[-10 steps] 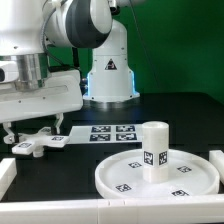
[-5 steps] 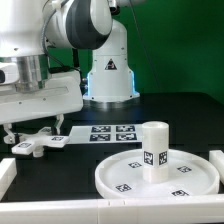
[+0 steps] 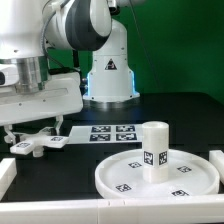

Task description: Assemble round table

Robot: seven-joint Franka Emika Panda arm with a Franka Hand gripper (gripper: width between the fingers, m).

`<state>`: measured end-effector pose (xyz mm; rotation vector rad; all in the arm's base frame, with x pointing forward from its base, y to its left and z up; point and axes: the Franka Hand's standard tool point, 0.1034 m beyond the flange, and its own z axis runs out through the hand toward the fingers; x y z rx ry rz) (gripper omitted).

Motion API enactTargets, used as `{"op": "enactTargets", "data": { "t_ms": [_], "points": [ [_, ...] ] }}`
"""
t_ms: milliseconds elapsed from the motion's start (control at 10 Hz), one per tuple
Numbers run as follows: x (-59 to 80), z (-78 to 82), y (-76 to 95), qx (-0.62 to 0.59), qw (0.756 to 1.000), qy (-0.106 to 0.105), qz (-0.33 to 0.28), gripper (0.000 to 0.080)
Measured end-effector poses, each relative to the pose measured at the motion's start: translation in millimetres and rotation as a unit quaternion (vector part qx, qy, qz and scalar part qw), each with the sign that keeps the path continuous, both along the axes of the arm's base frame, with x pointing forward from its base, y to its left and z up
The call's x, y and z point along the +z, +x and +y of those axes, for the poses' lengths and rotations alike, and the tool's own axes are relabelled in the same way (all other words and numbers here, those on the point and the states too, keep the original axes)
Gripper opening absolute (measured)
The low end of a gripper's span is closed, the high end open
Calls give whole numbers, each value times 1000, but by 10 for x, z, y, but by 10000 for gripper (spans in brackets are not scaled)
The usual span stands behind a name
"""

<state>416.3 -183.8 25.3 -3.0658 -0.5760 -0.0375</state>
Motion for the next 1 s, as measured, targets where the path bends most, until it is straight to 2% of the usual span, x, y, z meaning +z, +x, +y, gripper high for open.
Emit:
{"op": "enactTargets", "data": {
  "t_ms": [100,400,600,700,800,1000],
  "points": [
    [-1,0,1,0,1000,0,0,448],
    [5,0,11,-1,1000,0,-1,444],
    [68,56,63,-7,1000,1,-5,444],
    [154,152,116,-22,1000,4,-8,444],
    [307,294,202,-28,999,3,-20,445],
    [633,723,407,-59,998,18,-21,445]
  ]
}}
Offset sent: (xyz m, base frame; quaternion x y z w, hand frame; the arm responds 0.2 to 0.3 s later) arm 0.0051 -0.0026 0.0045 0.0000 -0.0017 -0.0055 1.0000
